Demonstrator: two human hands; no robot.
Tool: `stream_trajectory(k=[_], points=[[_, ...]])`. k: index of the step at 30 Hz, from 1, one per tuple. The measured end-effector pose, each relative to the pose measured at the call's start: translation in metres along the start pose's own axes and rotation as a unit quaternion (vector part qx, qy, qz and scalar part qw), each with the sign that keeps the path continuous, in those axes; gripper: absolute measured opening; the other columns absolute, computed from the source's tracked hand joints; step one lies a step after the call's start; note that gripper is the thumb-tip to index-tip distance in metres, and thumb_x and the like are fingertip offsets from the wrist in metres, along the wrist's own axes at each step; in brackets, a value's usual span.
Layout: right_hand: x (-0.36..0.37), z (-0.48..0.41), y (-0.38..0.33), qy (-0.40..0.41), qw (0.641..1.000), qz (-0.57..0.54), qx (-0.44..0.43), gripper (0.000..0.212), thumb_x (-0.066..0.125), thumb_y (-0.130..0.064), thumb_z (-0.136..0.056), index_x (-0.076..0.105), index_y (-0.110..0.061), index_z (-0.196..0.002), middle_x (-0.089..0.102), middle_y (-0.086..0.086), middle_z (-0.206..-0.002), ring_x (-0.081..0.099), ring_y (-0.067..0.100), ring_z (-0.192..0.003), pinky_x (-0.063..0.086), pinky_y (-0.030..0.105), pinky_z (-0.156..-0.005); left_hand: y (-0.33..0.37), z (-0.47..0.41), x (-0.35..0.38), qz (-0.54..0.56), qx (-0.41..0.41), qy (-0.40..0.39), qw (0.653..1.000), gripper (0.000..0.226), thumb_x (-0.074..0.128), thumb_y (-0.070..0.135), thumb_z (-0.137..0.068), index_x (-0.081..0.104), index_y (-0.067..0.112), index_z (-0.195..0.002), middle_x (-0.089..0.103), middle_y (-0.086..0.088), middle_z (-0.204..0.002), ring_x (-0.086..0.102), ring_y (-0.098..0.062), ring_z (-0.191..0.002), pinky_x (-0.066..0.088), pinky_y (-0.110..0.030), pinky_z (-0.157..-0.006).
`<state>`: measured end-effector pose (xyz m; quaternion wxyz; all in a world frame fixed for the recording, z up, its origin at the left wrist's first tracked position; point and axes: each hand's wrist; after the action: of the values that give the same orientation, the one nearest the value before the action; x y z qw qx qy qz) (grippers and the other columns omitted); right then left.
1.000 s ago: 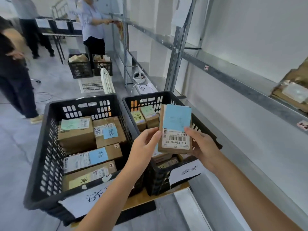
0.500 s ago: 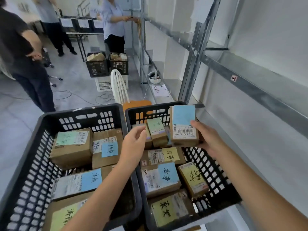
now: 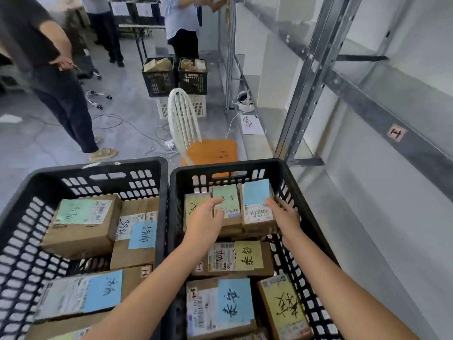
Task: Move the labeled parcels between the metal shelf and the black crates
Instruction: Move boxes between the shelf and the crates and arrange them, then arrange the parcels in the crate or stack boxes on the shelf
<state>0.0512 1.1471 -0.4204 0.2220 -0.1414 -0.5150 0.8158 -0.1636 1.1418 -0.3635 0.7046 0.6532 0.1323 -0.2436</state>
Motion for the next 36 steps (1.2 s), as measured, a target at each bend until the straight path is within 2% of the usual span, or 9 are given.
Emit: stream_trajectory(k=[2, 6, 11, 16, 19, 21, 25, 33, 36], points=[[0.003, -0.014, 0.004, -0.004, 1.000, 0.010, 0.003, 0.045, 0.072, -0.034, -0.090, 0.063, -0.025, -0.133, 0.074, 0.004, -0.106, 0.072, 0.016, -0.090, 0.056, 0.023, -0.058, -0.005, -0.012, 0.007, -0.037, -0.004, -0.013, 0.999, 0.037, 0.046, 0.018, -0.102, 0.054, 0.021, -0.138, 0.053, 0.002, -0.141, 0.056, -0.013, -0.119, 0.047, -0.030, -0.099], [0.008, -0.034, 0.013, -0.006, 0.999, 0.042, -0.018, 0.047, 0.068, -0.039, -0.093, 0.060, -0.025, -0.136, 0.072, -0.001, -0.102, 0.071, 0.015, -0.091, 0.058, 0.028, -0.069, -0.013, -0.028, 0.022, -0.071, -0.022, -0.040, 0.996, 0.039, 0.047, 0.015, -0.101, 0.051, 0.018, -0.140, 0.052, 0.001, -0.144, 0.053, -0.015, -0.124, 0.040, -0.021, -0.097], [0.005, -0.041, 0.019, -0.027, 0.987, 0.147, -0.062, 0.041, 0.058, -0.037, -0.099, 0.056, -0.022, -0.137, 0.070, -0.006, -0.096, 0.068, 0.006, -0.079, 0.049, 0.012, -0.048, -0.019, -0.025, 0.037, -0.086, -0.024, -0.065, 0.994, 0.037, 0.049, 0.015, -0.101, 0.053, 0.017, -0.138, 0.055, 0.000, -0.139, 0.055, -0.015, -0.121, 0.043, -0.023, -0.100], [0.010, -0.019, 0.004, -0.036, 0.958, 0.249, -0.139, 0.058, 0.053, -0.033, -0.102, 0.035, -0.014, -0.154, 0.054, 0.007, -0.139, 0.061, 0.007, -0.097, 0.046, 0.007, -0.054, -0.009, -0.012, 0.027, -0.087, 0.020, -0.043, 0.995, 0.036, 0.047, 0.013, -0.101, 0.056, 0.020, -0.134, 0.057, 0.005, -0.137, 0.051, -0.011, -0.126, 0.037, -0.018, -0.099], [0.008, 0.009, -0.018, -0.021, 0.922, 0.326, -0.208, 0.060, 0.050, -0.036, -0.103, 0.029, -0.014, -0.155, 0.038, 0.007, -0.153, 0.050, 0.011, -0.118, 0.050, 0.006, -0.076, 0.006, -0.009, 0.012, -0.091, 0.042, -0.044, 0.994, 0.035, 0.046, 0.018, -0.101, 0.054, 0.020, -0.135, 0.061, -0.003, -0.130, 0.066, -0.003, -0.091, 0.051, -0.017, -0.075], [0.003, 0.034, -0.032, -0.028, 0.902, 0.365, -0.229, 0.063, 0.052, -0.037, -0.103, 0.028, -0.015, -0.156, 0.029, 0.006, -0.160, 0.039, 0.019, -0.139, 0.046, 0.027, -0.106, 0.017, -0.005, 0.001, -0.097, 0.065, -0.051, 0.992, 0.036, 0.046, 0.021, -0.102, 0.052, 0.019, -0.137, 0.060, -0.004, -0.132, 0.060, 0.006, -0.066, 0.042, -0.008, -0.057], [-0.009, 0.091, -0.055, -0.028, 0.868, 0.418, -0.268, 0.064, 0.056, -0.038, -0.100, 0.031, -0.017, -0.156, 0.029, 0.001, -0.161, 0.030, 0.016, -0.147, 0.030, 0.029, -0.113, 0.037, 0.010, -0.018, -0.119, 0.143, -0.069, 0.980, 0.039, 0.049, 0.023, -0.101, 0.051, 0.015, -0.139, 0.053, -0.001, -0.142, 0.049, -0.013, -0.128, 0.030, -0.012, -0.093], [-0.026, 0.221, -0.077, 0.063, 0.832, 0.464, -0.297, 0.051, 0.065, -0.032, -0.094, 0.047, -0.018, -0.140, 0.050, 0.002, -0.138, 0.051, 0.013, -0.121, 0.039, 0.022, -0.094, 0.078, 0.072, -0.042, -0.084, 0.323, -0.127, 0.934, 0.042, 0.054, 0.028, -0.099, 0.050, 0.018, -0.140, 0.052, 0.001, -0.142, 0.052, -0.020, -0.125, 0.029, -0.015, -0.103], [-0.036, 0.270, -0.075, 0.125, 0.828, 0.456, -0.301, 0.059, 0.067, -0.032, -0.094, 0.042, -0.016, -0.146, 0.047, 0.002, -0.145, 0.049, 0.017, -0.129, 0.038, 0.027, -0.103, 0.092, 0.100, -0.046, -0.085, 0.394, -0.147, 0.903, 0.043, 0.056, 0.027, -0.098, 0.050, 0.016, -0.139, 0.053, 0.000, -0.139, 0.047, -0.013, -0.129, 0.022, -0.006, -0.102]])
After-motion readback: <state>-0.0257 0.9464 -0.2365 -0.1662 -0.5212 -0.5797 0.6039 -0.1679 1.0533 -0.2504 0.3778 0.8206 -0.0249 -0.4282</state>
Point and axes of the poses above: each hand's wrist, its own z-axis away from the middle knuckle, its own x-axis out of the palm, y = z × x
